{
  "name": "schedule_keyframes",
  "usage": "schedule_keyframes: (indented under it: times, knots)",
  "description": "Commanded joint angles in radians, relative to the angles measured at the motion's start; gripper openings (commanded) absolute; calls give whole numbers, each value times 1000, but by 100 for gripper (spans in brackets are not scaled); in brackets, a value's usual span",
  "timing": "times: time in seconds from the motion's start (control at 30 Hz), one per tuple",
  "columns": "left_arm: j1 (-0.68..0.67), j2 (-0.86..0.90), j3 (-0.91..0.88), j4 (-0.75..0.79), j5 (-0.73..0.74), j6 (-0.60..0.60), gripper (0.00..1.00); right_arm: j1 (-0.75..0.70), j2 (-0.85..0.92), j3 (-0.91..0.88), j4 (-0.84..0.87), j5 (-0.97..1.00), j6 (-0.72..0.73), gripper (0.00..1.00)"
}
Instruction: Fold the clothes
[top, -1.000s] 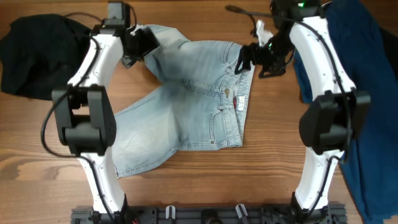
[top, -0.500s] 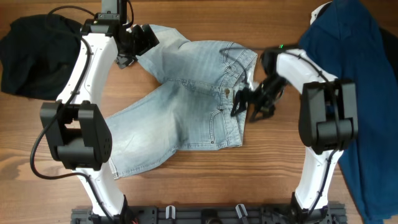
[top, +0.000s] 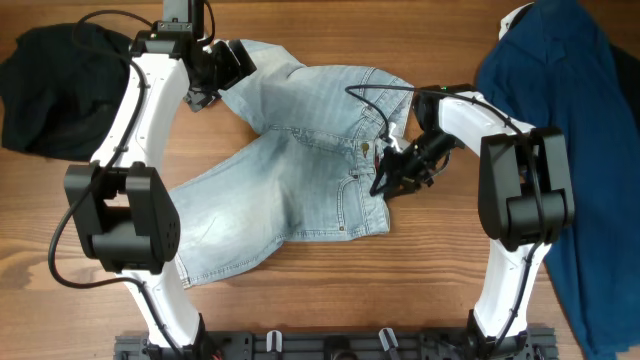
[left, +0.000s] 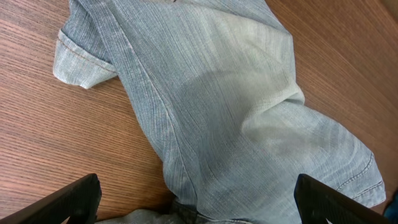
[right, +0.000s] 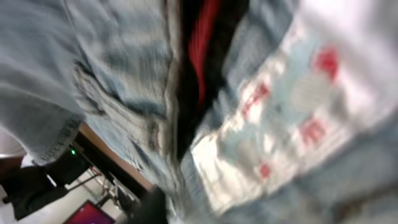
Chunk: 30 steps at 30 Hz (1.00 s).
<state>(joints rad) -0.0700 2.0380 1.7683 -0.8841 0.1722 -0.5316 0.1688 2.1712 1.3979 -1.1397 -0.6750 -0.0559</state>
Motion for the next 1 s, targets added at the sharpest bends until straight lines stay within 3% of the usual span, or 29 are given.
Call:
schedule_keyframes:
  times: [0.0, 0.17, 0.33, 0.57, 0.8, 0.83, 0.87, 0.93, 0.97]
  knots:
    - [0, -8, -1, -10, -5, 11, 99, -4, -15, -4, 58, -59, 35, 4]
    - [0, -7, -1, -19, -5, 11, 99, -77, -15, -4, 168, -55, 174, 4]
    - [0, -7, -1, -18, -5, 11, 99, -277, -15, -4, 234, -56, 342, 4]
    - [-15, -7, -1, 13, -5, 12, 99, -500, -15, -3, 264, 4, 399, 4]
    - [-61, -7, -1, 88, -6, 27, 100, -535, -15, -3, 246, 190, 385, 6]
    - [-69, -7, -1, 96, -6, 31, 100, -532, -15, -3, 240, 197, 354, 36]
    - [-74, -7, -1, 101, -9, 31, 100, -530, -15, -3, 238, 193, 354, 50]
    - [-84, -1, -1, 110, -9, 31, 100, -528, -23, -1, 245, 178, 344, 70]
    - [-87, 6, -1, 107, -8, 30, 100, -528, -33, 0, 247, 179, 339, 72]
